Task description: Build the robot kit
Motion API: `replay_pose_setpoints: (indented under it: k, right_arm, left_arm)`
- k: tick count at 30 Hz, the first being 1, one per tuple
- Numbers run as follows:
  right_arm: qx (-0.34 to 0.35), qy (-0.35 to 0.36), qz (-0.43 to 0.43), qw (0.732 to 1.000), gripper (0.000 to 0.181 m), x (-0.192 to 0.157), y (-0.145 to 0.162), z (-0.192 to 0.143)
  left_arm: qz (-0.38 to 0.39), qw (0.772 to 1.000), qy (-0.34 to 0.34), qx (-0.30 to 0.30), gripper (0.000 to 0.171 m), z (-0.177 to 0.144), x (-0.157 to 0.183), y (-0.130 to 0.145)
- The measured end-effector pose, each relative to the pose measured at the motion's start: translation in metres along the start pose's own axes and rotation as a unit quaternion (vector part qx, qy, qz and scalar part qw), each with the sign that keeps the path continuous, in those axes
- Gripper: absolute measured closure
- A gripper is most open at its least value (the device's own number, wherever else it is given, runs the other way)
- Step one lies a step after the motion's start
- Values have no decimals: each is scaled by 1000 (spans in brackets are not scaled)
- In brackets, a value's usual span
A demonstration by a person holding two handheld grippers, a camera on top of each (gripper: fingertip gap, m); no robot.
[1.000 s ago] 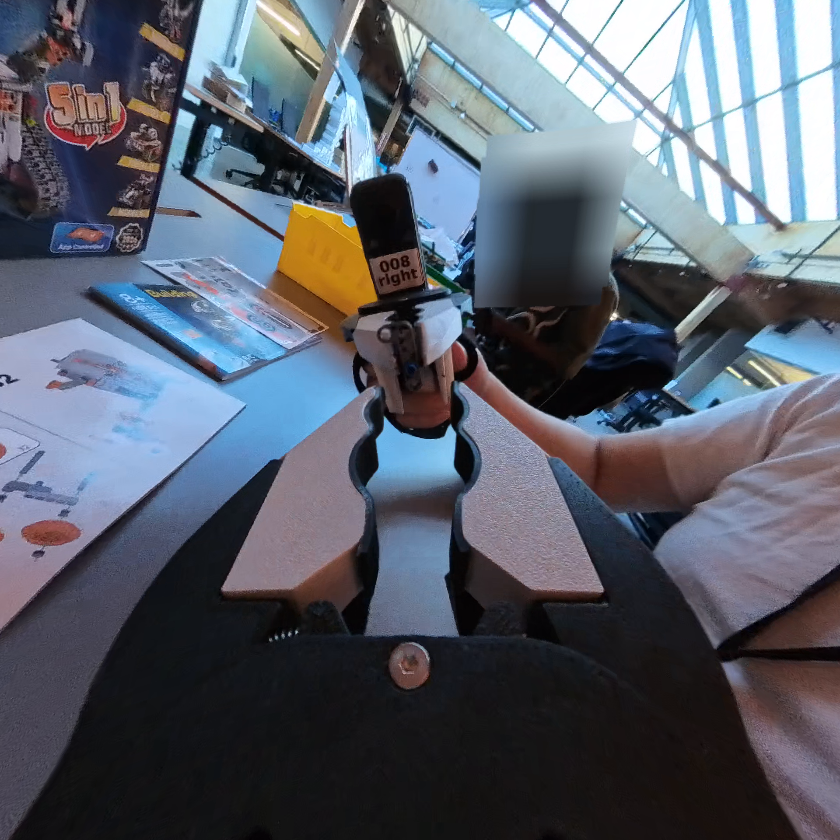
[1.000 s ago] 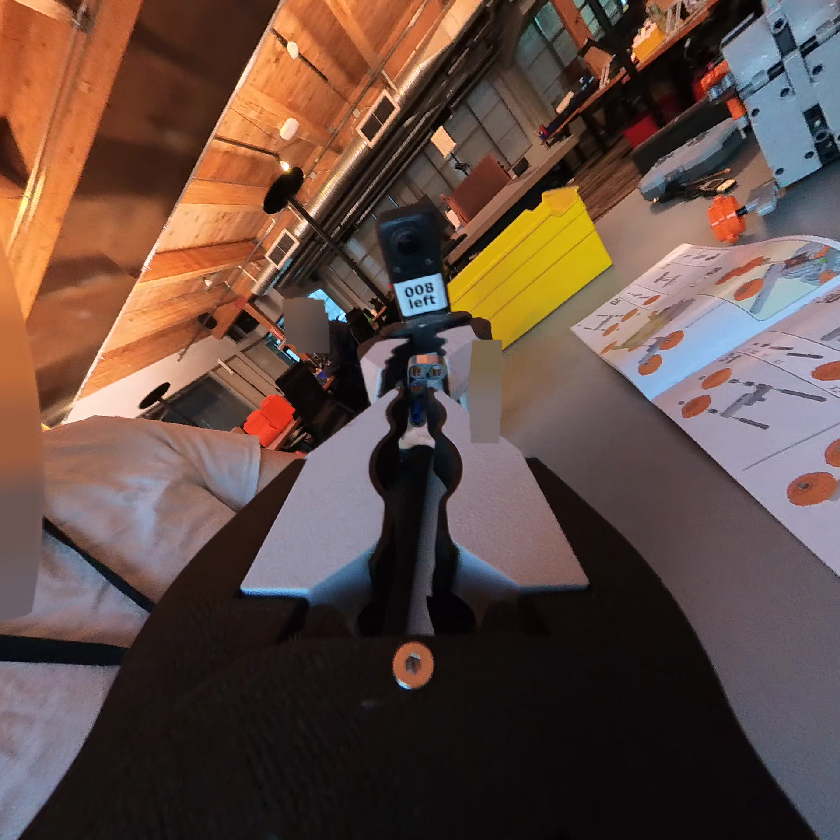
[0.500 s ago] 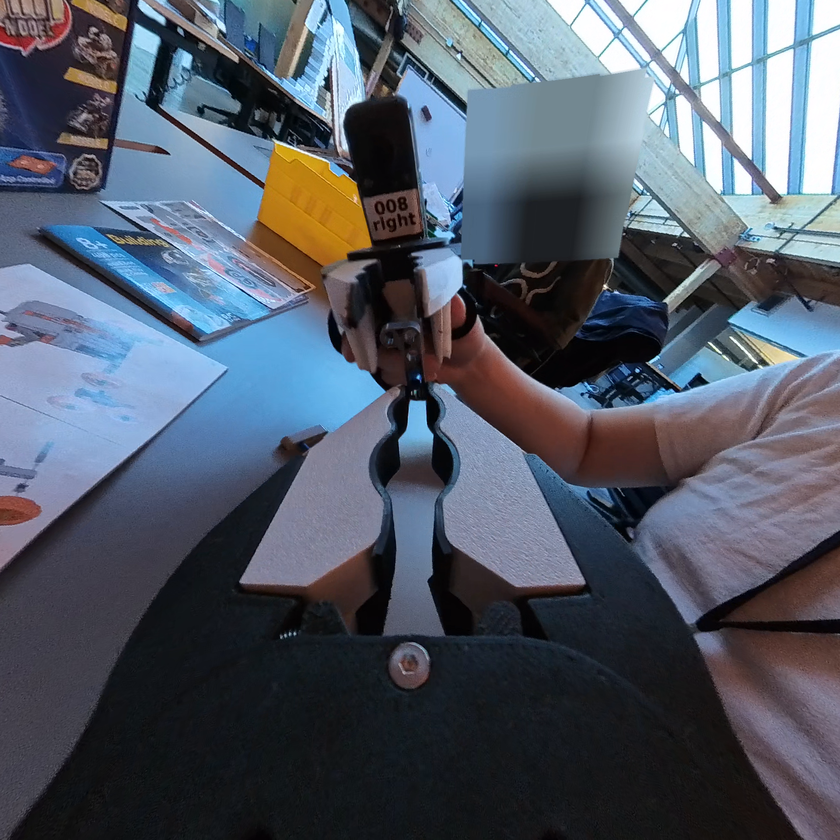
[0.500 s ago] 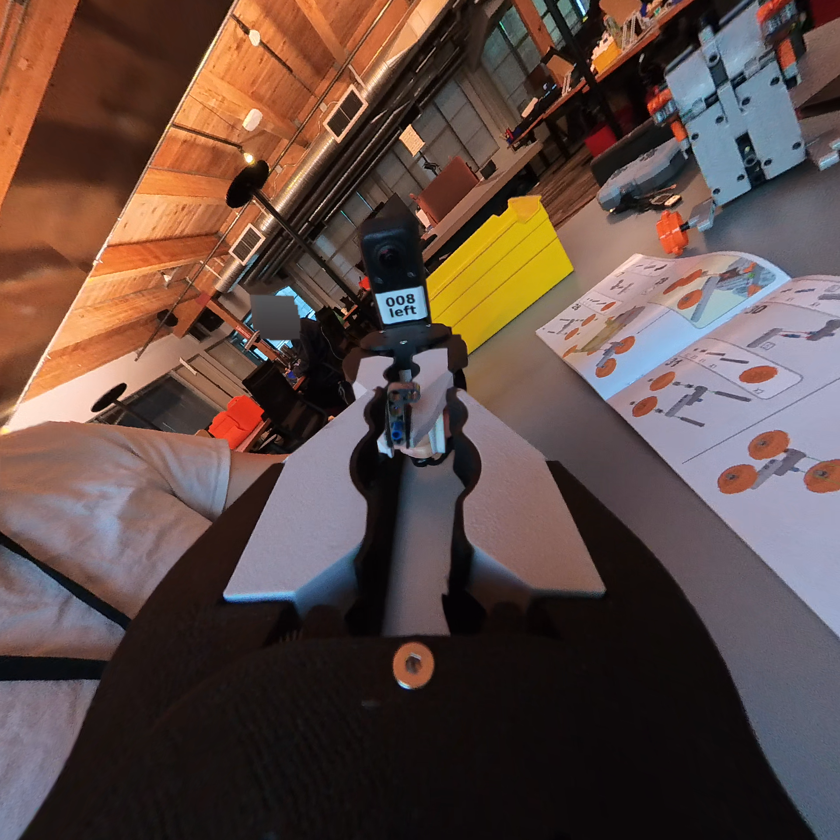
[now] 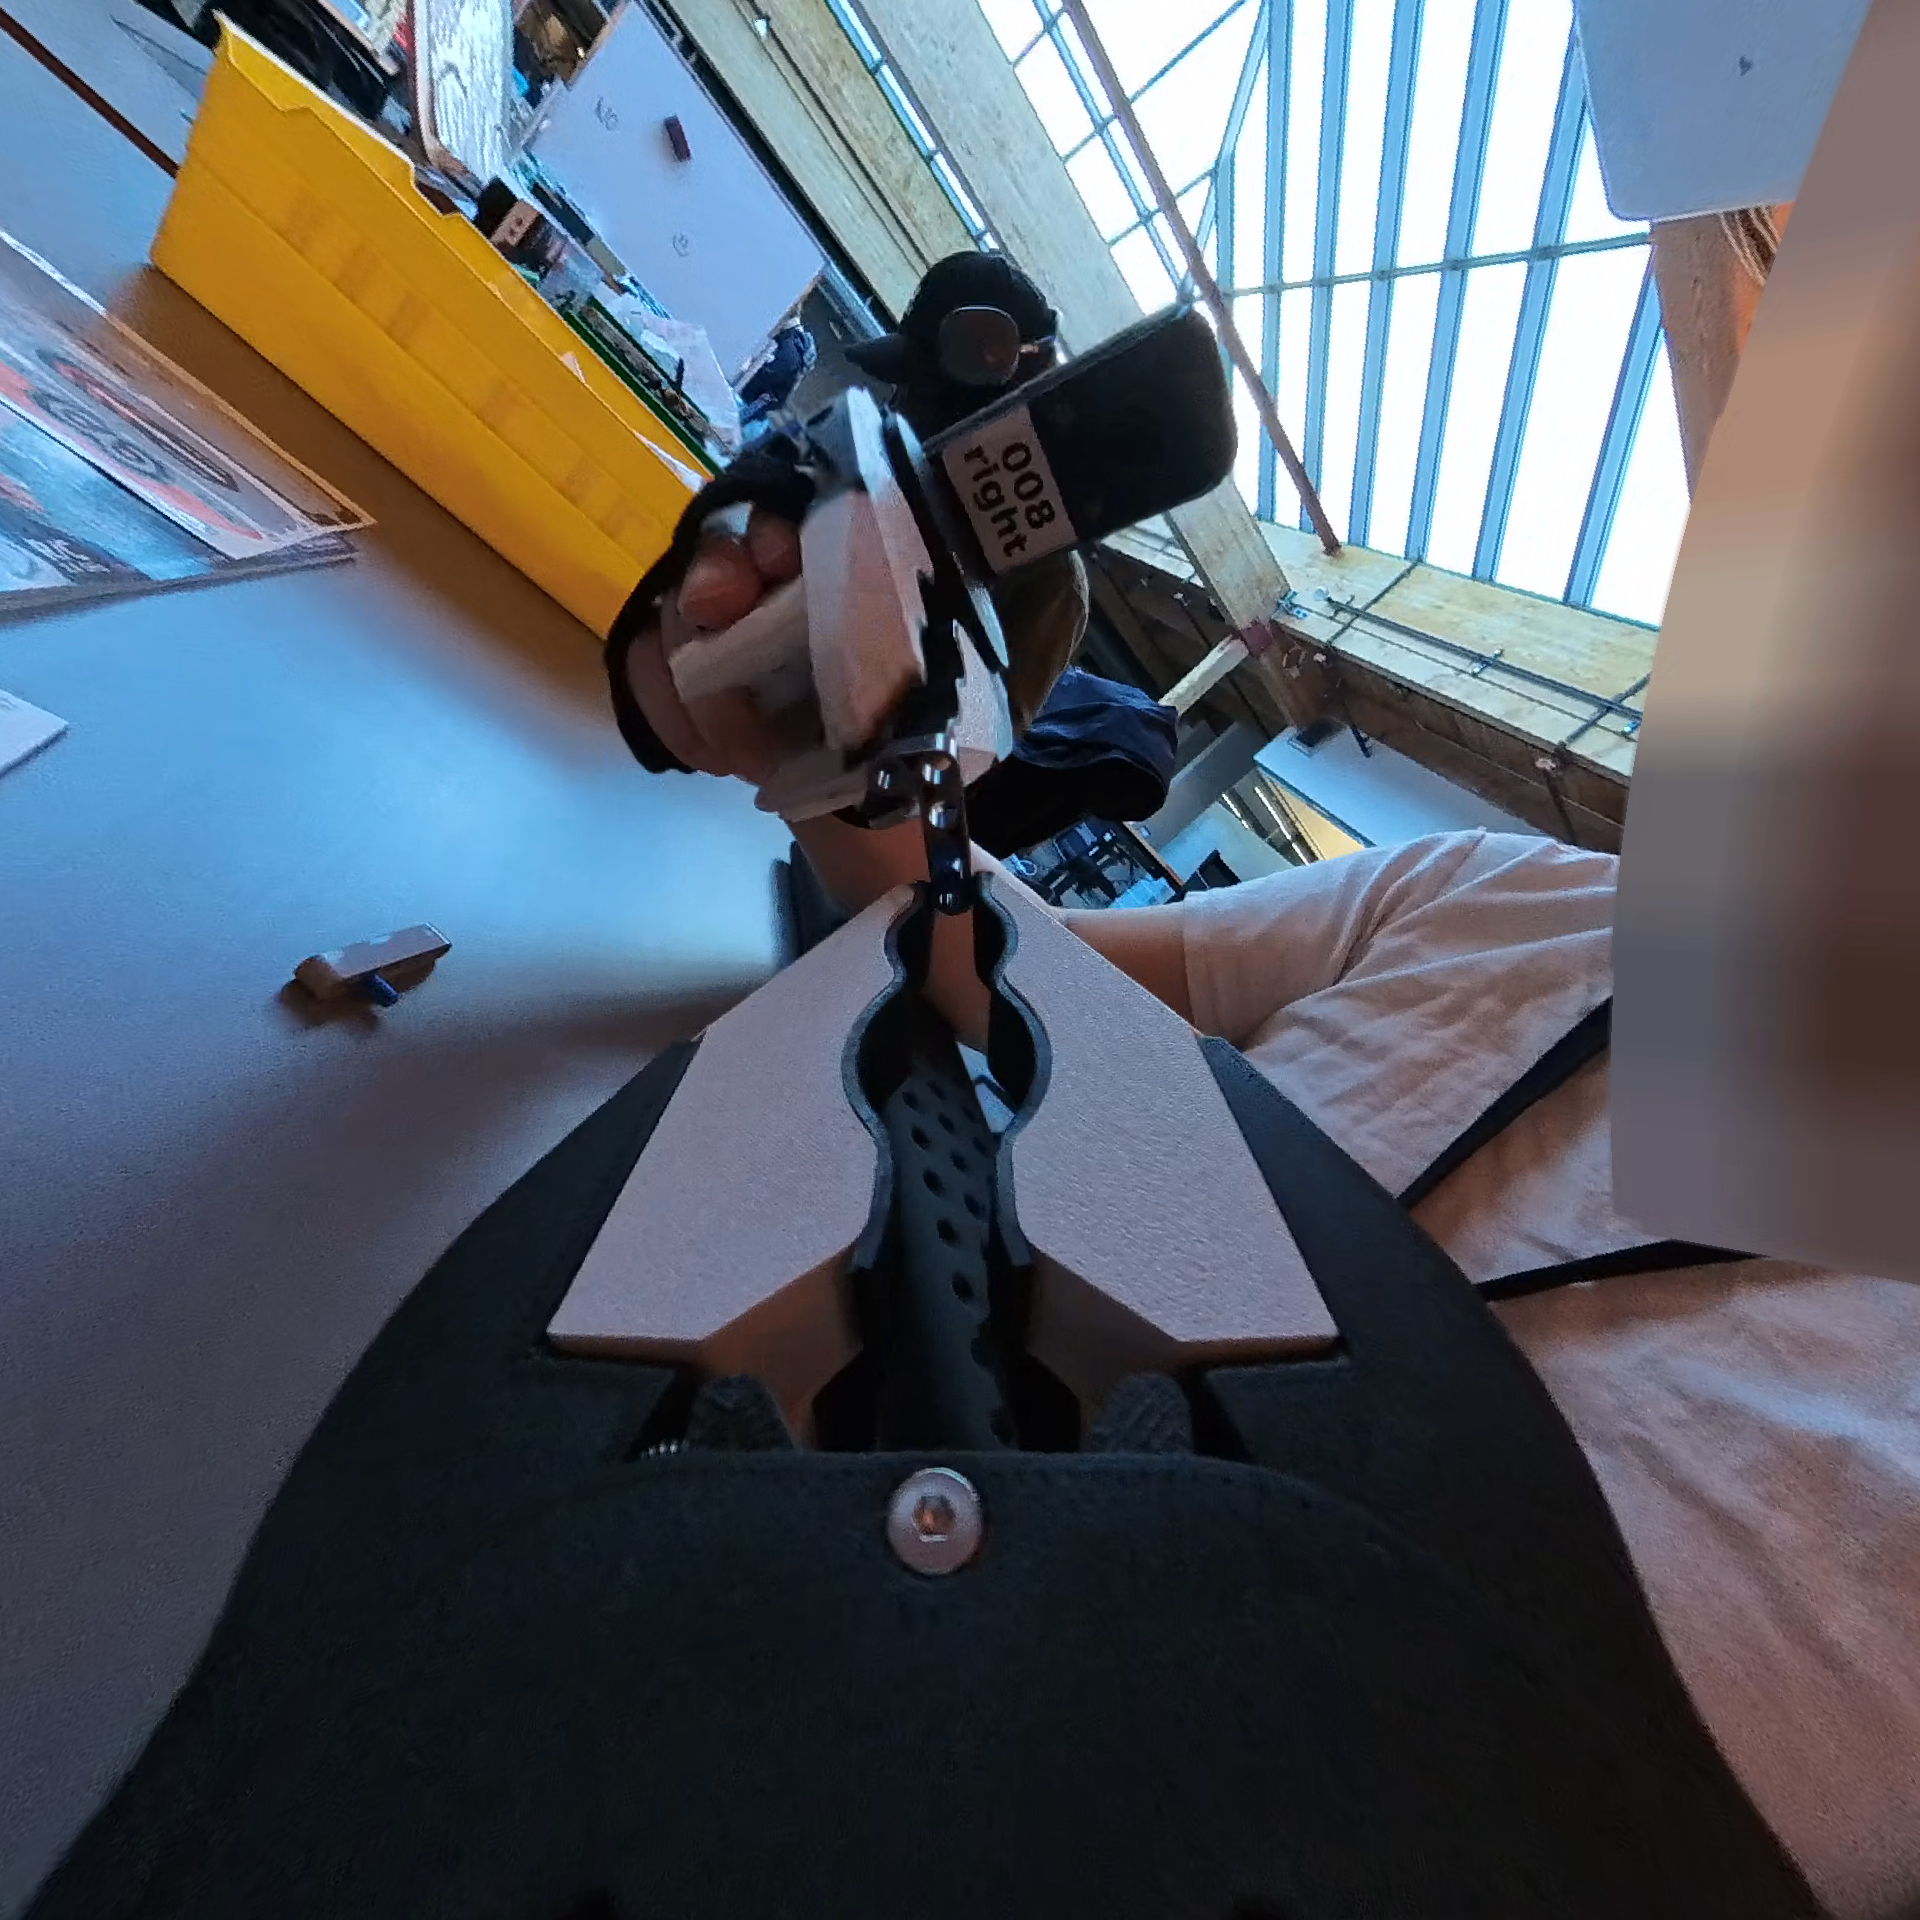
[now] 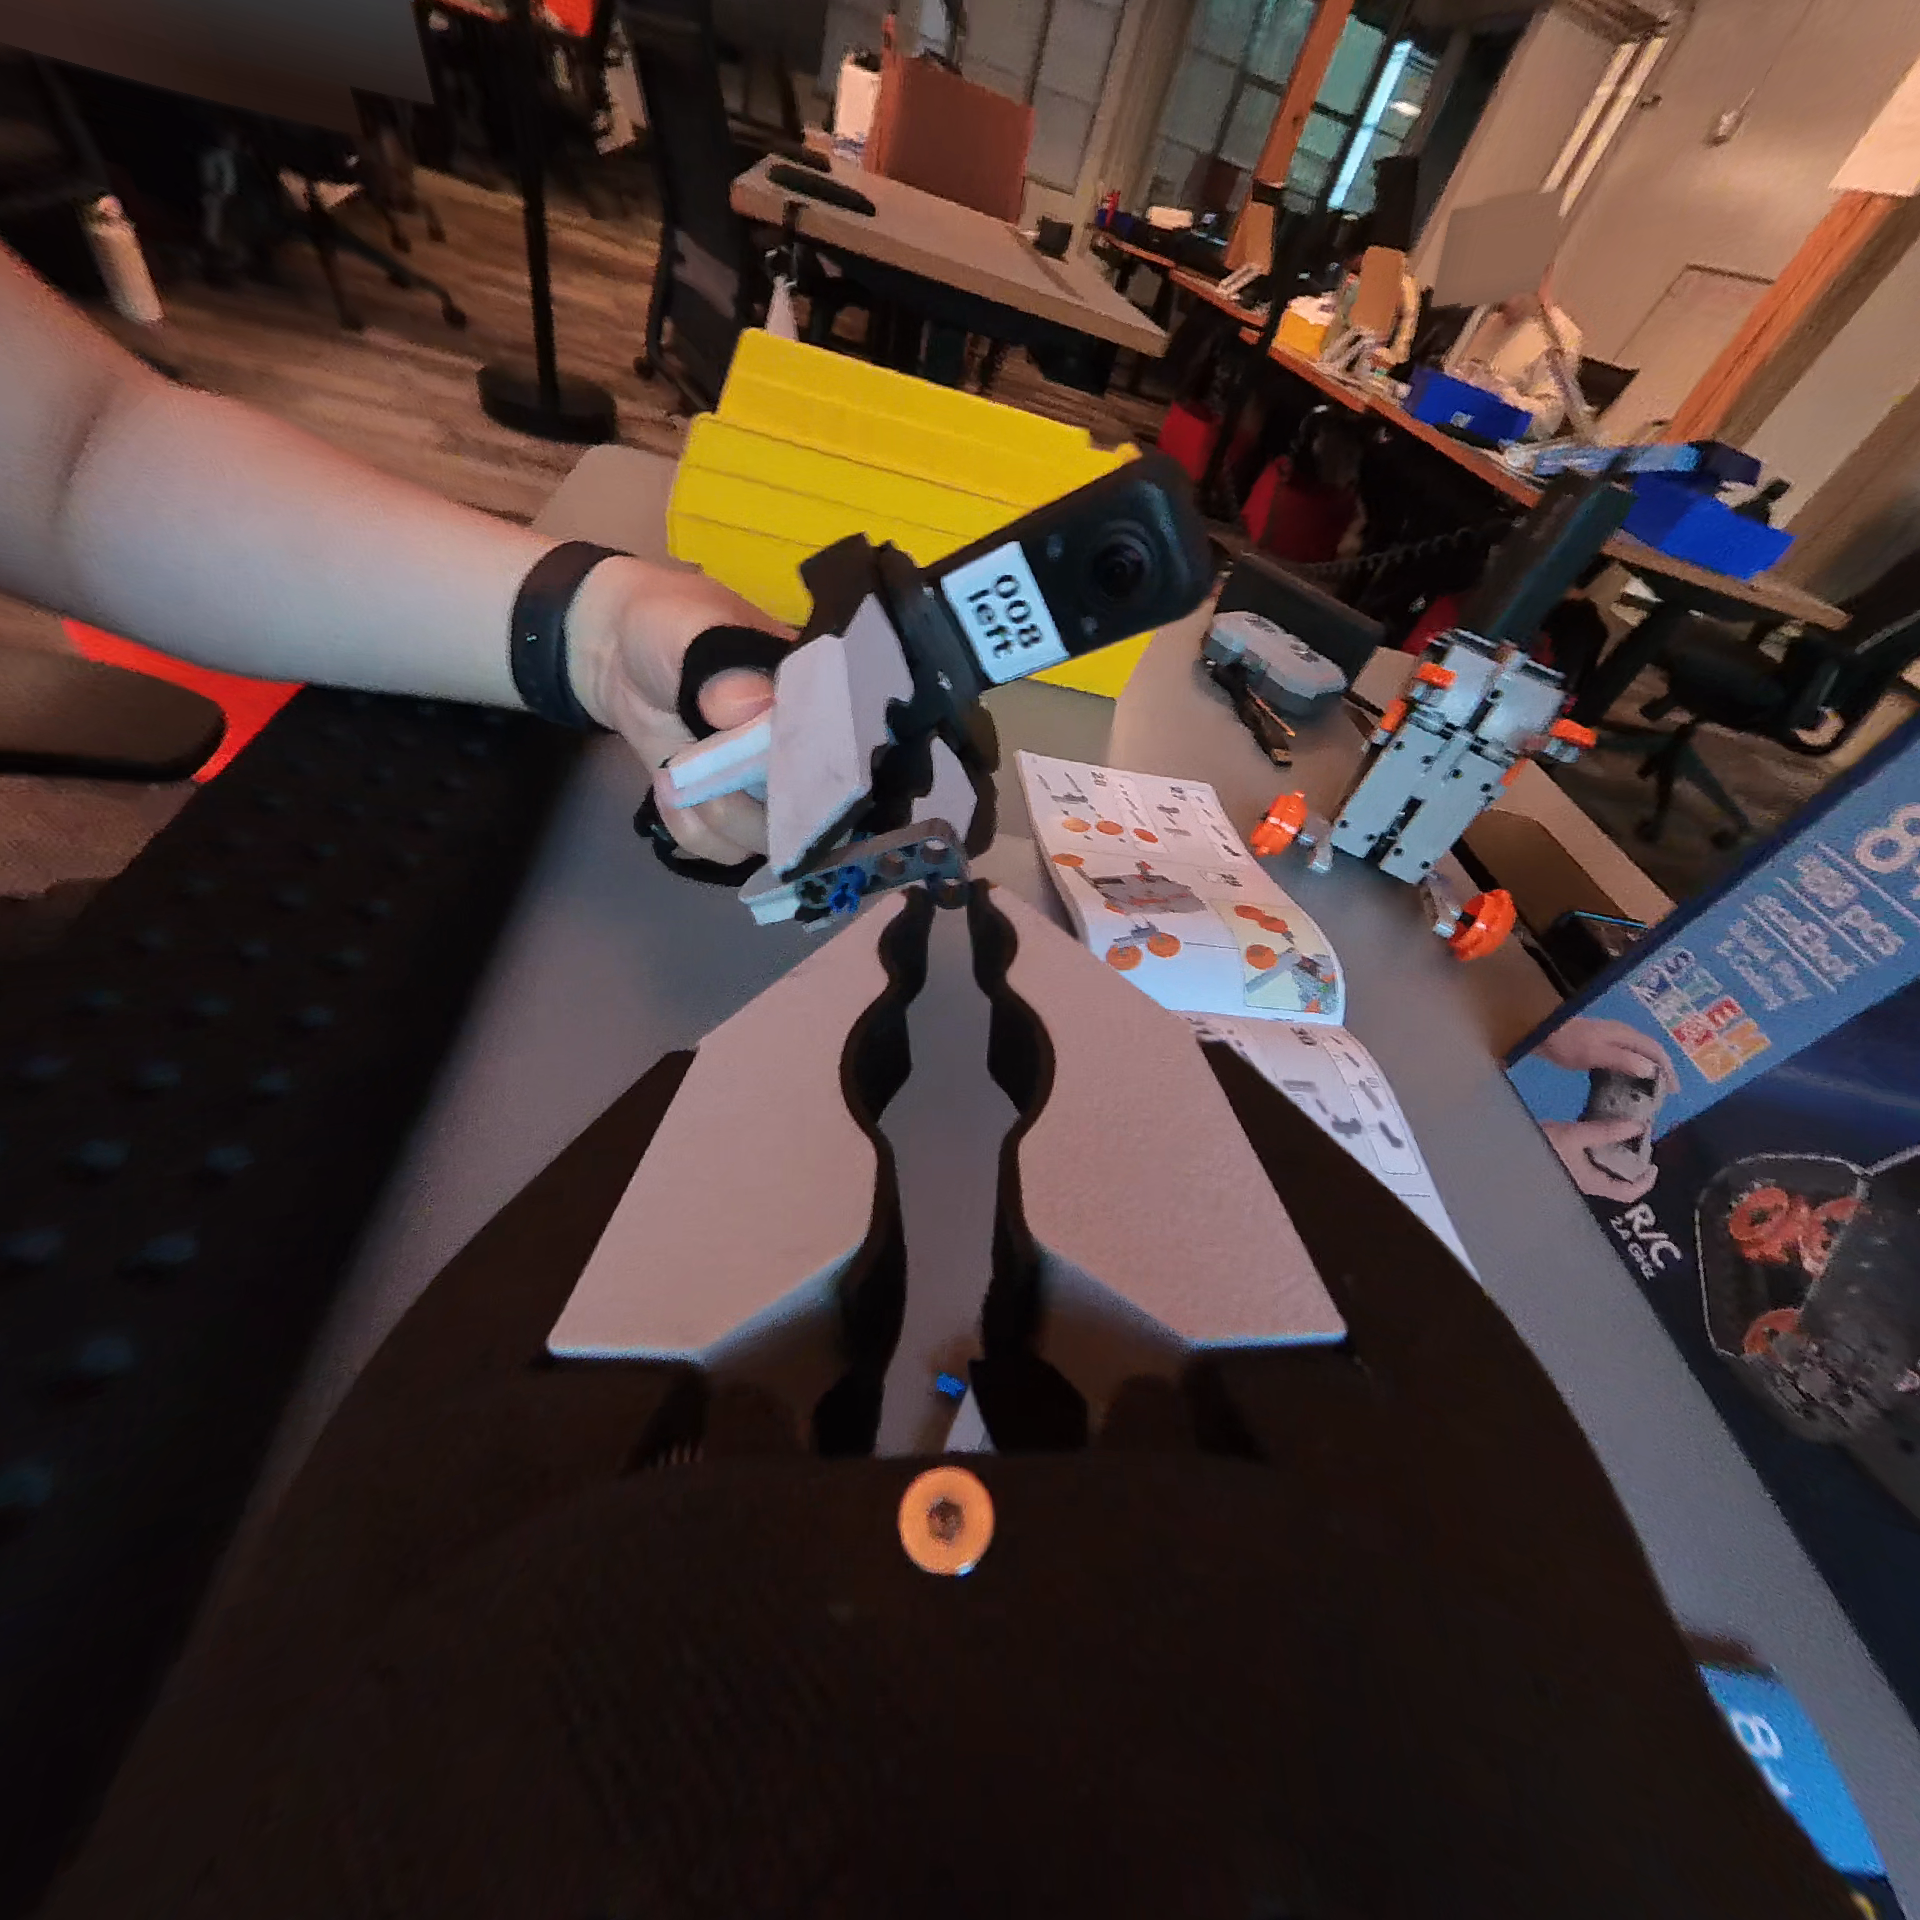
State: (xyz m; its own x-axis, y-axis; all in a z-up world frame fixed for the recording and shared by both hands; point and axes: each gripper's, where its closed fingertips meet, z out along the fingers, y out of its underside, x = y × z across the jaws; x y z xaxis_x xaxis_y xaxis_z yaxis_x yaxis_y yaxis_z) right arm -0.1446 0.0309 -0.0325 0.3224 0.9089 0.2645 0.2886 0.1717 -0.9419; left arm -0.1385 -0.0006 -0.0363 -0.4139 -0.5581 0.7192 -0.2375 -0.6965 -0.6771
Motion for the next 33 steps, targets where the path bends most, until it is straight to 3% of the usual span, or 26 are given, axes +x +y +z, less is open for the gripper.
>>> replay_pose_setpoints:
  k: [6,8,10,17,19,21,23,27,31,33]
  right_arm:
    - [-4,5,-23,1000,178,-4,-2,-2]
    - [-13,8,-29,999,177,-4,1,-2]
    - [-21,10,-29,999,177,-4,6,-2]
    - [-40,15,-30,999,177,-1,14,-1]
    - [-73,35,64,995,159,20,30,-16]
    - [-153,31,210,965,160,30,73,-34]
    - [-228,41,267,936,160,30,116,-44]
    - [-291,10,289,912,156,18,146,-38]
    - [-315,-66,310,895,153,6,138,-25]
    - [-358,-79,256,894,154,2,140,-26]
  left_arm:
    - [-33,998,43,11,166,0,7,-1]
    - [-23,999,17,32,149,0,-2,-7]
    - [-20,999,28,24,164,-2,0,-5]
    - [-2,1000,0,10,167,-2,-7,-2]
    - [18,1000,-20,14,167,-6,-9,-6]
    - [21,998,-26,44,167,-13,-9,-16]
    - [31,997,-42,54,168,-18,-12,-20]
    - [31,995,-73,62,168,-24,-22,-23]
    - [39,994,-82,55,168,-24,-26,-21]
    - [34,995,-77,56,168,-24,-25,-21]
